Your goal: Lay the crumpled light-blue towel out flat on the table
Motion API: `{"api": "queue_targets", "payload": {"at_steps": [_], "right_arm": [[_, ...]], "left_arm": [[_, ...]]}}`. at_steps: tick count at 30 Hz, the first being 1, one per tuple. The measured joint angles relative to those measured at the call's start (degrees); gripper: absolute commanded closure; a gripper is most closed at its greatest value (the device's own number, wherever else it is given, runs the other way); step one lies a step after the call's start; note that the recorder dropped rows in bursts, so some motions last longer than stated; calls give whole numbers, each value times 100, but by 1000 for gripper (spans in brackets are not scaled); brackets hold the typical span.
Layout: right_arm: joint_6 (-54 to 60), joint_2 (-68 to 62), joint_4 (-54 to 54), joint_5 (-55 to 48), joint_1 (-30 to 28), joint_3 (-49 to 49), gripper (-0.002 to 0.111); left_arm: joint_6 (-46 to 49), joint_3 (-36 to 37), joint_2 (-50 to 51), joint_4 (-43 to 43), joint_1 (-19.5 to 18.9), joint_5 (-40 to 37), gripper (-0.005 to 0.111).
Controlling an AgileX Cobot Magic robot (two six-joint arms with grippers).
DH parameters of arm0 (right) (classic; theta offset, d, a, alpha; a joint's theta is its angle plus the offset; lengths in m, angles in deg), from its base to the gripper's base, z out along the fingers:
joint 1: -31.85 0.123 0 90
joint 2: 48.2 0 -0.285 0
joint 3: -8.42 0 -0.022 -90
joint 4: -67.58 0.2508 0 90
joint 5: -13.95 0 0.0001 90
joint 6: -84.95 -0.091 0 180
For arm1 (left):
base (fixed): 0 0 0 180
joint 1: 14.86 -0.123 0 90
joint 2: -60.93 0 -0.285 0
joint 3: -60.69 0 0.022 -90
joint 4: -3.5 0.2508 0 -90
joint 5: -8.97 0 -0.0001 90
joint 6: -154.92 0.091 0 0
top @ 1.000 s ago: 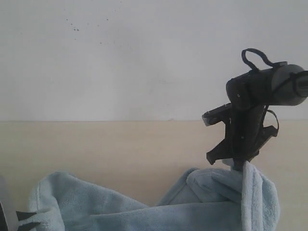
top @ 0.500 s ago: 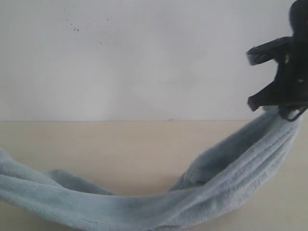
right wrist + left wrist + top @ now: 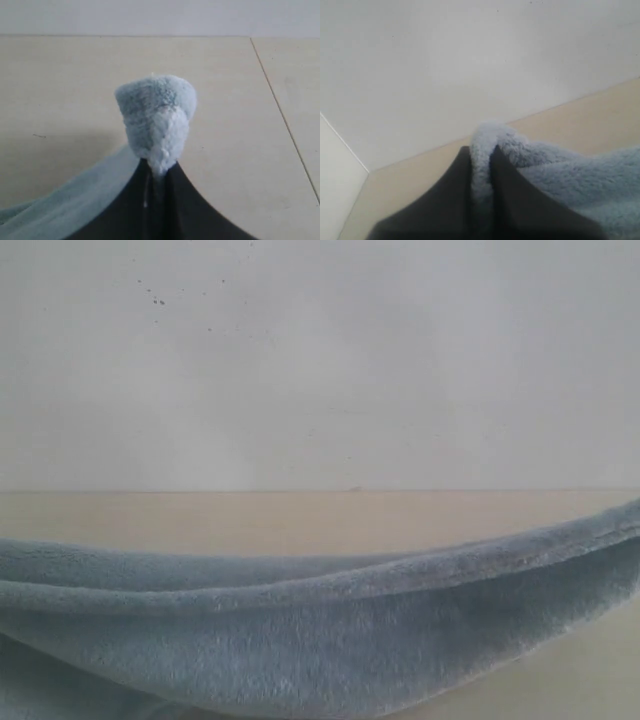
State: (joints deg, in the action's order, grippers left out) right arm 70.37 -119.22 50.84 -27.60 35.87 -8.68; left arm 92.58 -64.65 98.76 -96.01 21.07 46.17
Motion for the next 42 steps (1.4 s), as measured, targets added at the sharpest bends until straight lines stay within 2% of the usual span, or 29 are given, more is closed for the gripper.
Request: {"api": "queue_targets", "payload": {"at_steps": [6, 9, 12, 15, 18, 21, 23, 26, 29, 33, 38, 42], "right_arm": [[-842, 473, -359, 1290, 0, -1214, 108], [-967, 165, -386, 1894, 0, -1573, 108], [-1013, -353, -386, 2570, 0, -1551, 108], [-1036, -880, -389, 3051, 0, -1020, 108], [-1059, -1238, -413, 3336, -55, -12, 108], [-1059, -1422, -426, 3494, -195, 985, 108], [-1059, -1422, -429, 3539, -264, 1469, 108], [-1006, -1398, -451, 3441, -300, 1840, 108], [-607, -1482, -517, 2763, -300, 1748, 108], [-441, -1959, -683, 1895, -338, 1053, 108], [-872, -2549, -669, 1688, -364, -19, 108], [-917, -2624, -669, 1740, -364, -442, 108]], "left_arm": [[140, 0, 584, -13, 0, -132, 103], [151, -104, 1233, -41, 0, -374, 103], [151, -522, 2070, 67, -28, -457, 103], [151, -1303, 2856, 483, -227, -521, 103], [151, -2404, 3517, 694, -633, -679, 103], [-128, -3648, 4018, 686, -1210, -1028, 103], [-638, -4309, 4267, 573, -1600, -1325, 103], [-1054, -4706, 4454, 249, -2006, -1786, 103], [-971, -4492, 4566, 84, -2135, -1989, 103], [-744, -3519, 4754, 35, -2138, -2224, 103], [-731, -2164, 4828, -25, -2138, -2449, 103], [-731, -1575, 4828, -34, -2138, -2449, 103]]}}
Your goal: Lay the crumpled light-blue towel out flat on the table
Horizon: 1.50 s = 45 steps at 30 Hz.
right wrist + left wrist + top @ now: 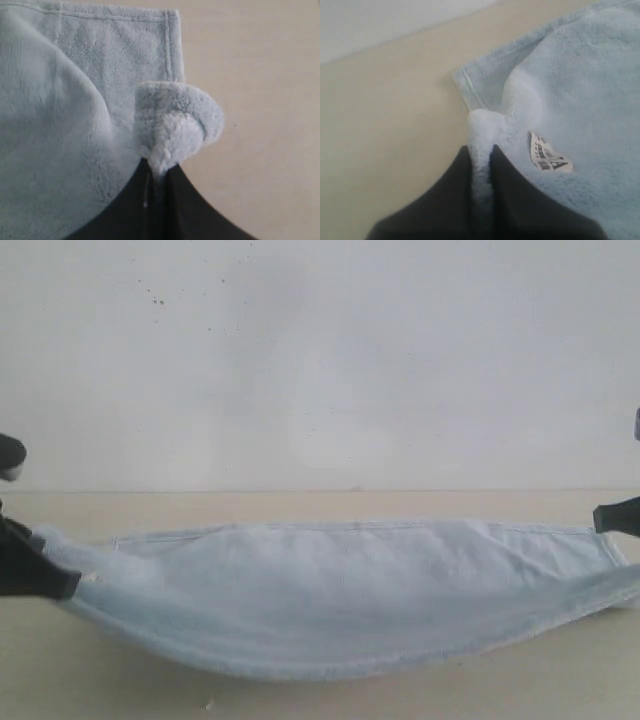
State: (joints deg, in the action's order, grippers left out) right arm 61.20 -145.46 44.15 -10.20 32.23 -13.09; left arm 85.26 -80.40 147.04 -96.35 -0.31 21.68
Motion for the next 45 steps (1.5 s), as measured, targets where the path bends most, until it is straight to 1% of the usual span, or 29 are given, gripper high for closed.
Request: {"api": "queue_targets", "payload": {"at_steps": [3, 13, 14, 16, 19, 20, 22, 23, 25, 26, 28, 29, 30, 34, 35, 36, 37, 38, 39, 40, 41, 42, 45], "right_arm": [[0, 0, -12, -16, 0, -224, 108], [115, 0, -12, -477, 0, -852, 108], [115, 0, 2, -504, 0, -866, 108], [115, 0, 47, -599, 0, -891, 108], [126, 0, 94, -781, 0, -891, 108], [159, 0, 106, -853, 0, -891, 108], [296, 0, 205, -982, 0, -891, 107], [373, 0, 272, -1031, 0, -891, 104], [622, 0, 470, -1140, 0, -891, 92], [763, 0, 558, -1196, 0, -891, 74], [1064, 0, 766, -1391, 0, -891, 60], [1110, 0, 787, -1468, 0, -891, 55], [1147, 0, 787, -1533, 0, -891, 52], [1172, 0, 609, -1889, 0, -825, 52], [1172, 0, 524, -2084, 0, -705, 52], [1172, 0, 433, -2273, 0, -494, 52], [1172, 0, 381, -2468, 0, -195, 52], [1172, 0, 372, -2519, 0, -15, 52], [1172, 0, 367, -2525, 0, 287, 56], [1172, 0, 367, -2432, 0, 466, 68], [1172, 0, 358, -2204, 0, 570, 83], [1162, 0, 358, -1959, 0, 609, 108], [833, -276, 375, -1243, -23, 644, 106]], "left_arm": [[0, 321, 0, 0, 0, -20, 103], [0, 965, -10, 0, -9, -33, 101], [0, 999, -10, 0, -9, -43, 98], [0, 1053, -10, 0, -9, -43, 88], [0, 1093, -10, 0, -9, -152, 65], [0, 1093, -10, 0, -9, -178, 55], [-65, 1113, -10, 0, -9, -192, 42], [-132, 1113, -10, 0, -9, -192, 37], [-232, 1113, -10, 0, -9, -152, 32], [-252, 1113, -10, 0, -9, -105, 31], [-282, 1113, -21, 0, -9, 60, 31], [-293, 1113, -45, 0, -9, 152, 31], [-293, 1113, -56, 0, -9, 216, 31], [-288, 1113, -296, 47, -9, 499, 33], [-276, 1113, -308, 120, -9, 481, 38], [-276, 1113, -320, 234, -9, 394, 52], [-276, 1113, -320, 368, -23, 79, 59], [-276, 1113, -320, 451, -23, -101, 83], [-276, 1113, -320, 737, -23, -577, 100], [-276, 1113, -320, 982, -23, -845, 102], [-258, 1101, -320, 1225, -23, -996, 103], [-249, 1075, -295, 1391, -23, -986, 103], [-534, 631, 179, 1543, -23, -481, 103]]}}
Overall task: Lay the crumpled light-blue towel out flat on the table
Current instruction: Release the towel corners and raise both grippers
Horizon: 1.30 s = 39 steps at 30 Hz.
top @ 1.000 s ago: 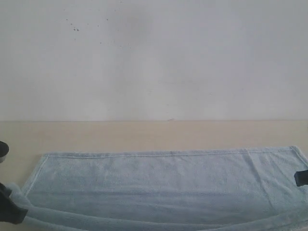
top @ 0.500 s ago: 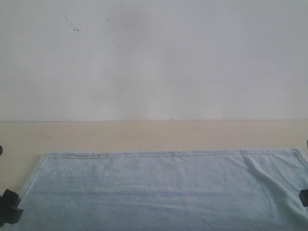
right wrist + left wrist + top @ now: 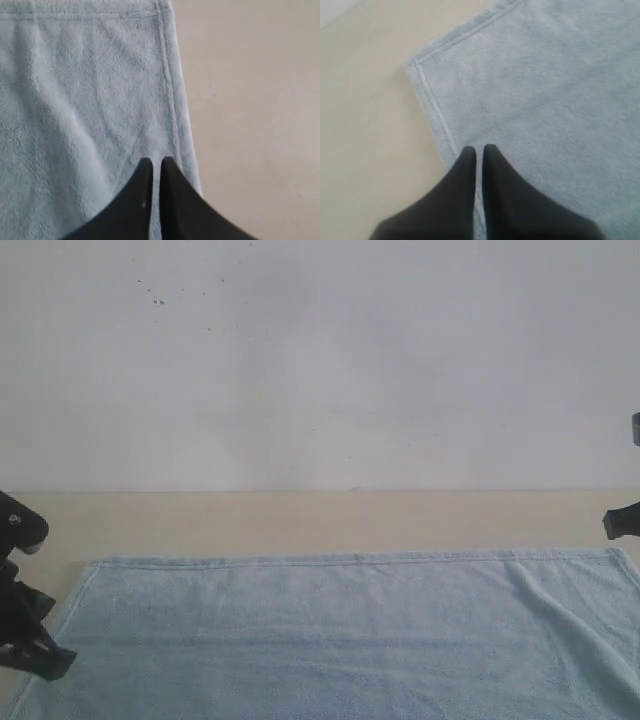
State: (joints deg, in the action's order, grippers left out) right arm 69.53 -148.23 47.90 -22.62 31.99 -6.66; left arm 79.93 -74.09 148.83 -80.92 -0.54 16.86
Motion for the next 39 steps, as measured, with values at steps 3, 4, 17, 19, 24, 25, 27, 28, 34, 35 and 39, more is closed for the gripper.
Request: {"api": "queue_targets", "payload": {"at_steps": [3, 4, 17, 19, 24, 25, 27, 28, 34, 35, 39], "right_arm": [[-6, -519, 194, 407, -8, 142, 106], [22, -698, 307, 482, -8, 249, 106], [2667, -2812, 3229, -1483, -1042, 3162, 106], [3066, -2940, 3337, -1471, -1071, 3208, 106], [3714, -3226, 3706, -1061, -1084, 3234, 106], [3747, -3255, 3719, -950, -1084, 3244, 106], [3787, -3358, 3708, -720, -1084, 3244, 106], [3810, -3415, 3708, -632, -1084, 3244, 106], [3850, -3662, 3708, -157, -1084, 3244, 106], [3871, -3701, 3708, -135, -1084, 3244, 106], [3935, -3857, 3708, -31, -1084, 3244, 106]], "left_arm": [[-230, -506, 657, 0, -46, 125, 103], [-339, -706, 880, 0, -104, 13, 103], [-2388, -2779, 2886, 260, -1622, -2803, 103], [-2305, -2905, 3023, 372, -1636, -2817, 103], [-1860, -3062, 3255, 476, -1636, -2699, 103], [-1801, -3062, 3285, 476, -1636, -2613, 103], [-1615, -3062, 3325, 488, -1636, -2463, 103], [-1487, -3062, 3338, 488, -1636, -2438, 103], [-675, -3080, 3394, 489, -1636, -2585, 103], [-600, -3090, 3425, 488, -1636, -2597, 103], [-138, -3102, 3661, 488, -1636, -2639, 103]]}}
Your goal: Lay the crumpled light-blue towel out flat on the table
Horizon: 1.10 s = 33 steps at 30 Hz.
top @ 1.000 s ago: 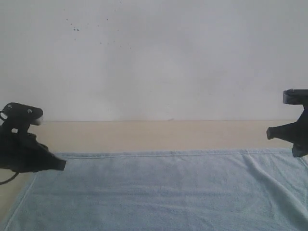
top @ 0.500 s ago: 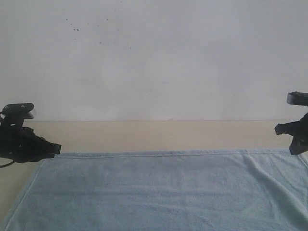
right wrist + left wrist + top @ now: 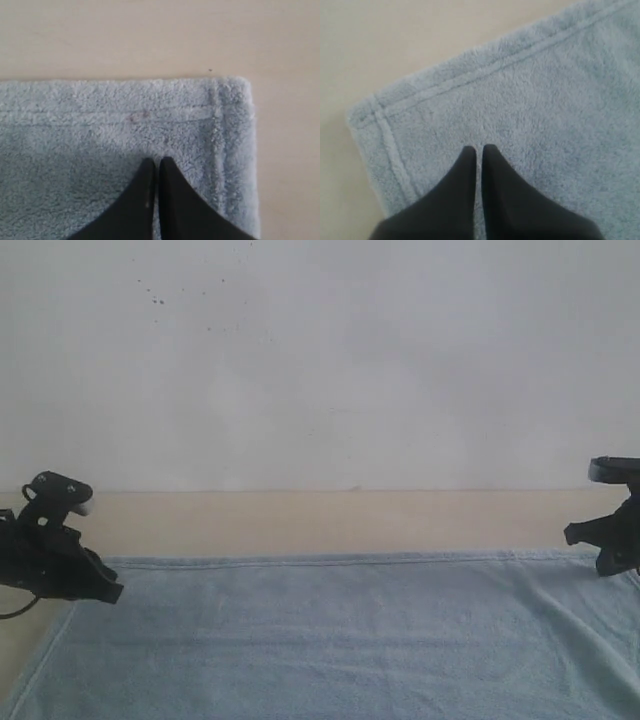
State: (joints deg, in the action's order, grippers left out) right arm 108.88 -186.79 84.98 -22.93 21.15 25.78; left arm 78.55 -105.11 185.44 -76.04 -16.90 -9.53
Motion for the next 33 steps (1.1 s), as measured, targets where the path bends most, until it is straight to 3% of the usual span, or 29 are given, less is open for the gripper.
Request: {"api": "queue_targets", "payload": {"at_steps": [15, 21, 24, 27, 30, 31, 33], "right_arm": [[42, -101, 0, 788, 0, 11, 106], [42, -101, 0, 625, 0, 11, 106], [42, 188, 0, 595, 0, 11, 106], [-109, 858, 387, 807, 0, 11, 106], [-124, 1204, 714, 779, 0, 21, 106], [-124, 1246, 738, 635, 0, 21, 106], [-114, 1255, 751, 418, 0, -78, 106]], "left_arm": [[246, -884, 917, -335, 0, 177, 103], [246, -886, 951, -386, -25, -852, 103], [246, -864, 706, -542, -14, -1056, 103], [246, -864, -141, -1477, -14, -378, 103], [92, -849, -644, -1882, -14, 440, 103], [92, -758, -779, -1762, -25, 346, 103], [333, -646, -820, -1143, -34, -632, 103]]}}
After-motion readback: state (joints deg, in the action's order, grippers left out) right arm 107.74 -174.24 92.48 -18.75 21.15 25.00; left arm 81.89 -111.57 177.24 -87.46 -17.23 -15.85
